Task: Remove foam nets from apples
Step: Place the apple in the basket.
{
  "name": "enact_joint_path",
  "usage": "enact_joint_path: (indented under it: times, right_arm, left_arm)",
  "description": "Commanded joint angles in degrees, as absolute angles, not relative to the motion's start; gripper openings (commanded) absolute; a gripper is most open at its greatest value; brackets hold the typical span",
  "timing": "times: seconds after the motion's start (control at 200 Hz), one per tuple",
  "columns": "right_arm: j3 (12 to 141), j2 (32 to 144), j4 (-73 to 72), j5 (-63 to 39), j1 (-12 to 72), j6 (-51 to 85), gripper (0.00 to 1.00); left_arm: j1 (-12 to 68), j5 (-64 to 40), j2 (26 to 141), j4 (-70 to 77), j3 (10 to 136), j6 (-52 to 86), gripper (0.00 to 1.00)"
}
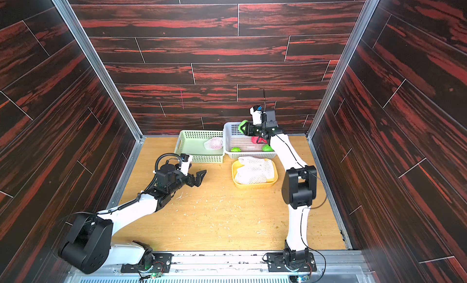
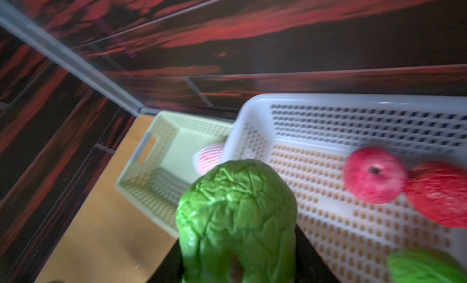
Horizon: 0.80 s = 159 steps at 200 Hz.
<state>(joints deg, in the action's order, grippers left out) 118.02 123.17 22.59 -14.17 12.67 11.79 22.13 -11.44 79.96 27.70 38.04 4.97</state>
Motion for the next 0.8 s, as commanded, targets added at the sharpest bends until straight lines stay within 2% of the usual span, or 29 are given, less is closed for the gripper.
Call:
enact_joint_path:
  times: [0.0,0.19,0.301,0.596,0.651,0.726,0.792]
  right_arm:
    - [126.88,131.16,31.79,-8.40,11.79,9.52,0.30]
    - [145.97,144.92,41.15,-4.61,11.43,8.46,0.33]
    - [154.99,151.88,42.84,-6.48,11.50,7.22,0.34]
    - [151.41,154.53,34.67,-8.99,11.56,6.07,0.42]
    - [151.64,155.35,33.41,-9.28,11.49,5.98,0.51]
    - [152.86,155.99,33.27,-9.08,11.54,6.09,0.74]
    - [153.98,155.51,33.81,-9.53,11.55,6.00,0.80]
  left_arm:
    - [21.80,-11.63,81.45,27.86,41.65,5.90,1.00]
    - [21.39,-7.75,82.91,19.76,47.69,3.78,1.00]
    - [20.25,-7.69,86.41,14.52,53.70,3.38,1.00]
    - [17.98,-6.54,102.33,4.27,75.03,8.18,1.00]
    - [17.77,-5.95,106.59,0.15,80.71,8.51,1.00]
    - [17.67,-5.24,111.44,-2.83,86.50,8.49,1.00]
    - [17.67,-5.66,115.04,-5.38,90.97,7.19,1.00]
